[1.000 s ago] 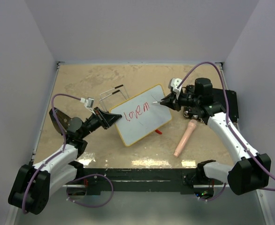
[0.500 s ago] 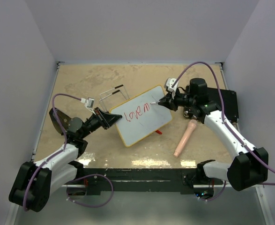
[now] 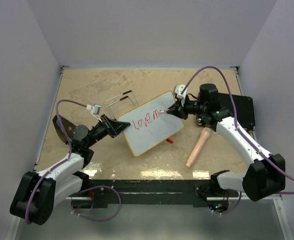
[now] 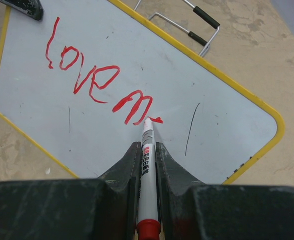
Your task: Write a sentence on the whiteboard
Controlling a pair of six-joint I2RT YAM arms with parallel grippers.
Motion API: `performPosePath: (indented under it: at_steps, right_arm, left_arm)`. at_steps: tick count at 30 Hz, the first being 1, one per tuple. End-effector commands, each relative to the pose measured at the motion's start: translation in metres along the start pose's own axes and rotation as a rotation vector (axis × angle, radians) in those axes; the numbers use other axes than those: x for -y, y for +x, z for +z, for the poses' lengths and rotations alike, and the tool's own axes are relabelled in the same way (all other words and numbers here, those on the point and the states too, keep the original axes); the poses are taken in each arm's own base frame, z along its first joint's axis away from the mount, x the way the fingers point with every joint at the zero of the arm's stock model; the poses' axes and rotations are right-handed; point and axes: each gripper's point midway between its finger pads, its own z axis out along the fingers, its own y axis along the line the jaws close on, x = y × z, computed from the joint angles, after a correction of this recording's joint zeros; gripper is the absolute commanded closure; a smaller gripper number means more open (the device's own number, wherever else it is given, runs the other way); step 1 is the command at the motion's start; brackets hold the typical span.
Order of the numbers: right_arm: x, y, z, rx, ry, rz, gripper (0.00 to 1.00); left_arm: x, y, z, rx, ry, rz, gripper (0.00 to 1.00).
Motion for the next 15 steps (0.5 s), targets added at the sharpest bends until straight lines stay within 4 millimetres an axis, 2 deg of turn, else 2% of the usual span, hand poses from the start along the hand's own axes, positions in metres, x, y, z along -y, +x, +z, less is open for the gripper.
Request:
performPosePath:
  at_steps: [1,15]
  right_arm:
    - [-0.003,-0.007,0.003,0.015,-0.028,-0.036,1.00]
    - [0.005,0.002,-0.001,-0.049,0.015,-0.057,1.00]
  left_arm:
    - [0.041,-0.031,0.001,0.099,0.156,0.080,1.00]
    - [0.040,-0.036,0.002,0.109,0.135,0.095,1.00]
